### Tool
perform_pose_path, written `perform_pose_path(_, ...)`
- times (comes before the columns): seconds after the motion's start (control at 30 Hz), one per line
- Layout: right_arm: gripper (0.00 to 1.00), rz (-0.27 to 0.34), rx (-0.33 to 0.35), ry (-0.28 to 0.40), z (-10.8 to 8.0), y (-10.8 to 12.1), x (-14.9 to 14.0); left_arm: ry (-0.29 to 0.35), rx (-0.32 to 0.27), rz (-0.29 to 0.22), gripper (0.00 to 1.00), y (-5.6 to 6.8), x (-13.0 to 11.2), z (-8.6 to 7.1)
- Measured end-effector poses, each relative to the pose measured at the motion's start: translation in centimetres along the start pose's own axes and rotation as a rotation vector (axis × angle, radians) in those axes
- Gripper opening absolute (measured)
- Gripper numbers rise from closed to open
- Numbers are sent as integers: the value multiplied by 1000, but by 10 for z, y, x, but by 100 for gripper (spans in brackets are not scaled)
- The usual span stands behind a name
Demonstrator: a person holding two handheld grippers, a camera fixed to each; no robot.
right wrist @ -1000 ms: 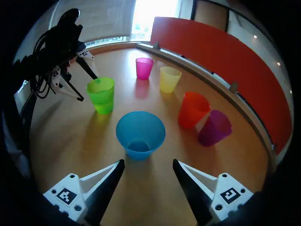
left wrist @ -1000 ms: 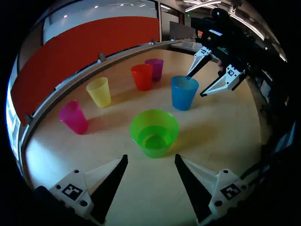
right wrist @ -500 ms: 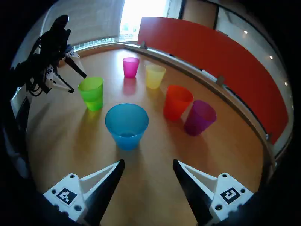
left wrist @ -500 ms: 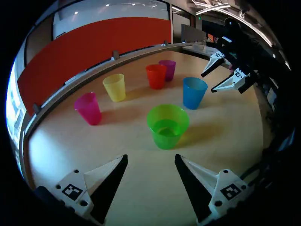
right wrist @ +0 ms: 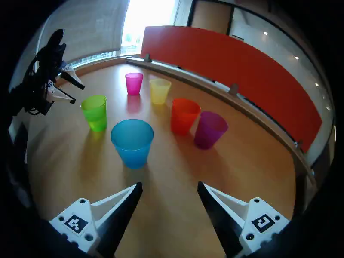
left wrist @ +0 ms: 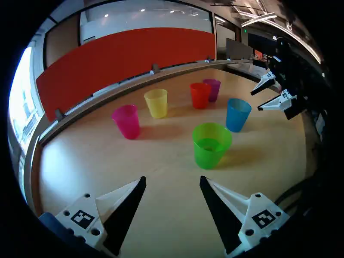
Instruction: Pour water
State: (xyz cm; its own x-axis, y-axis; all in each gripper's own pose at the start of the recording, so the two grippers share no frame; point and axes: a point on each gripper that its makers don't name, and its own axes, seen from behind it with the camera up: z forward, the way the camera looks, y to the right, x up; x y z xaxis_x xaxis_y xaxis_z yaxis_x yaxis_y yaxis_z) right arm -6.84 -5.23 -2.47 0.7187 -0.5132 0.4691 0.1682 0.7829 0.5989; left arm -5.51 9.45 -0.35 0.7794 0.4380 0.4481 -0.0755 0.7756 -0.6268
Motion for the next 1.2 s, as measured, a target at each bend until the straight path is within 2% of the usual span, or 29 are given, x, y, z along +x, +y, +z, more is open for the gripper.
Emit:
perform_pose_path(0.37, 100, 26, -133, 91, -20, 21, 9, 90, 100, -92, 93, -23, 7, -25)
perform_pose_path(0.7, 100, 64, -217, 181, -39, 33, 26, 173, 186, -139, 93, -44, 12, -42)
perform_pose_path(0.9, 100, 111, -281, 262, -56, 47, 42, 243, 248, -163, 93, -57, 20, -55)
perform_pose_path(1.07, 100, 160, -332, 355, -69, 57, 63, 299, 300, -211, 93, -67, 25, -66)
perform_pose_path(1.2, 100, 185, -361, 408, -77, 60, 71, 343, 316, -250, 93, -71, 31, -76)
